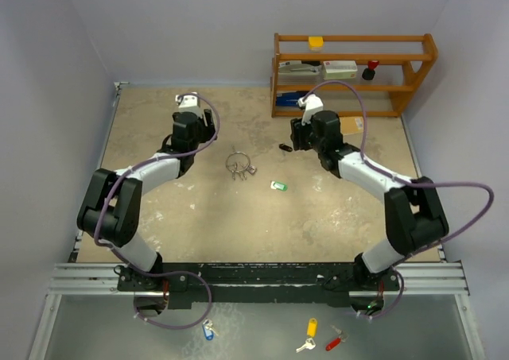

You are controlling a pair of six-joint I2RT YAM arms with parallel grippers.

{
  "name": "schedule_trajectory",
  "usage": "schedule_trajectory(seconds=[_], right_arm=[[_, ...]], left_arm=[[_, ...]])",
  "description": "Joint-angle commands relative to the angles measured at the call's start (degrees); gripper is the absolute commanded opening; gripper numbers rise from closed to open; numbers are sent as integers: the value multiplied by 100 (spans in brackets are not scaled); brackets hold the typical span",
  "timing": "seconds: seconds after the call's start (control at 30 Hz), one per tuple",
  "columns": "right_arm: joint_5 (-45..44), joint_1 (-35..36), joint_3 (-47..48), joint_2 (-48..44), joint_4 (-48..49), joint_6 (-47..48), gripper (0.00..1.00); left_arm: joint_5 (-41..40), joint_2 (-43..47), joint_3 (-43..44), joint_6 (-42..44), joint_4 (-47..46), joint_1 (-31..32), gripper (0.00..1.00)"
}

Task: Remove the keys from the keyring

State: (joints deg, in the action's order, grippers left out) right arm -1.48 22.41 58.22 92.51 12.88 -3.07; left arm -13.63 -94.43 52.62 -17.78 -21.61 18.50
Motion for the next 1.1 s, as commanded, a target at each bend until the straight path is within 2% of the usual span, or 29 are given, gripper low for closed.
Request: schedule_trajectory(seconds=[0.0, 0.23, 0.53, 1.07], right_arm=[[-551, -27, -762, -874, 873, -20, 54], [-2031, -35, -2391, -2387, 2383, -176, 64], [-3690, -53, -3406, -3460, 3242, -88, 71], [-4239, -62, -3800, -4079, 3644, 182, 76]], left_arm=[[-563, 453, -53, 18, 141, -36, 66], [-840, 1188, -634, 56, -149, -33, 66], [-1463, 2033, -1243, 175, -288, -34, 67], [-2354, 3024, -1814, 273, -394, -32, 69]])
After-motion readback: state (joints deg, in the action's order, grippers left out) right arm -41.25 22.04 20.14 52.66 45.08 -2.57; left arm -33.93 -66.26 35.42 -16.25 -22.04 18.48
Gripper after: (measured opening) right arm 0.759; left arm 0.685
